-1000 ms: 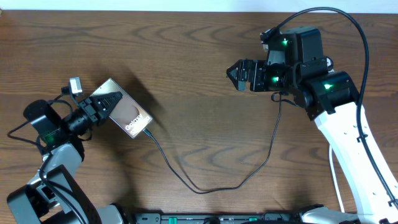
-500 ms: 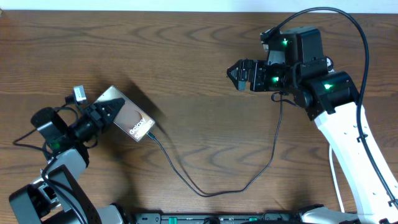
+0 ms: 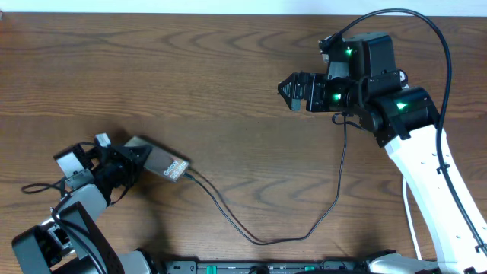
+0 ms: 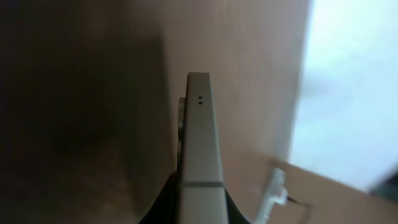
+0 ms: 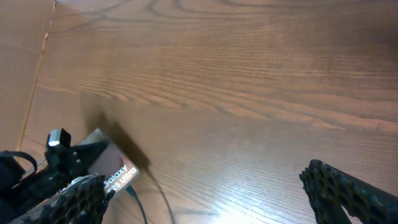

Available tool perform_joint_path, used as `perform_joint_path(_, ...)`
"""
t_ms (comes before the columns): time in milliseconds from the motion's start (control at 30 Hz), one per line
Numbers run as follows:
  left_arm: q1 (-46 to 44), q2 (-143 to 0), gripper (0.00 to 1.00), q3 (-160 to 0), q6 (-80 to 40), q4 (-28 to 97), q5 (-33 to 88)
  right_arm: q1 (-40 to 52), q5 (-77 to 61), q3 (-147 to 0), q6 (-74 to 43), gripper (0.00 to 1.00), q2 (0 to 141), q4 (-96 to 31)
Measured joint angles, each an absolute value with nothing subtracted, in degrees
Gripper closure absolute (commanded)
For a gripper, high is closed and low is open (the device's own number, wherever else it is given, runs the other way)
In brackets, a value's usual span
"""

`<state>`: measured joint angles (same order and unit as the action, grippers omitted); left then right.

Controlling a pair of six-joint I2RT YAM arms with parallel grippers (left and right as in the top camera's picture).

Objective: Plug charger to phone and switch on socket
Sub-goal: 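Lower the phone onto the table with the left gripper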

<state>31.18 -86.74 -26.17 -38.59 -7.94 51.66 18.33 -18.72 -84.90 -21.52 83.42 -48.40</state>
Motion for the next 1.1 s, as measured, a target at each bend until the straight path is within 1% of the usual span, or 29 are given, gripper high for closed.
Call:
perform_joint_path(200,31.2,-86.7,0.93,-26.2,-38.5,-4.5,44.6,18.3,-18.4,-84.9,-21.5,0.01,83.4,-48.4)
perform_joint_path(533,31.2,-86.1,0.93,-26.2,-38.9,0.4,41.5,18.3,-17.9,-84.9,-21.5,0.01,83.4,-48.4)
perform_joint_path(667,31.2,-85.8,0.91,-26.4,-38.9,1.7,41.1,18.3,-17.9,-84.9,-21.5,0.01,83.4,-48.4)
perform_joint_path(800,31.2,-85.7,0.73,-26.5,-38.6,2.6,40.3,18.3,-17.9,-84.9,-21.5,0.01,83.4,-48.4)
perform_joint_path(933,31.1,-85.3,0.63,-27.0,-38.6,2.6,40.4,18.3,-17.7,-84.9,-21.5,0.01,83.4,-48.4)
perform_joint_path(1000,31.1,-85.1,0.6,-27.1,-38.5,2.6,40.6,18.3,-17.7,-84.9,-21.5,0.01,83.4,-48.4)
perform_joint_path(1067,31.1,-85.0,0.55,-27.2,-38.5,2.6,40.6,18.3,-17.7,-84.9,-21.5,0.01,83.4,-48.5)
perform_joint_path(1100,31.1,-85.0,0.49,-27.3,-38.4,2.6,40.7,18.3,-17.7,-84.9,-21.5,0.01,83.4,-48.5)
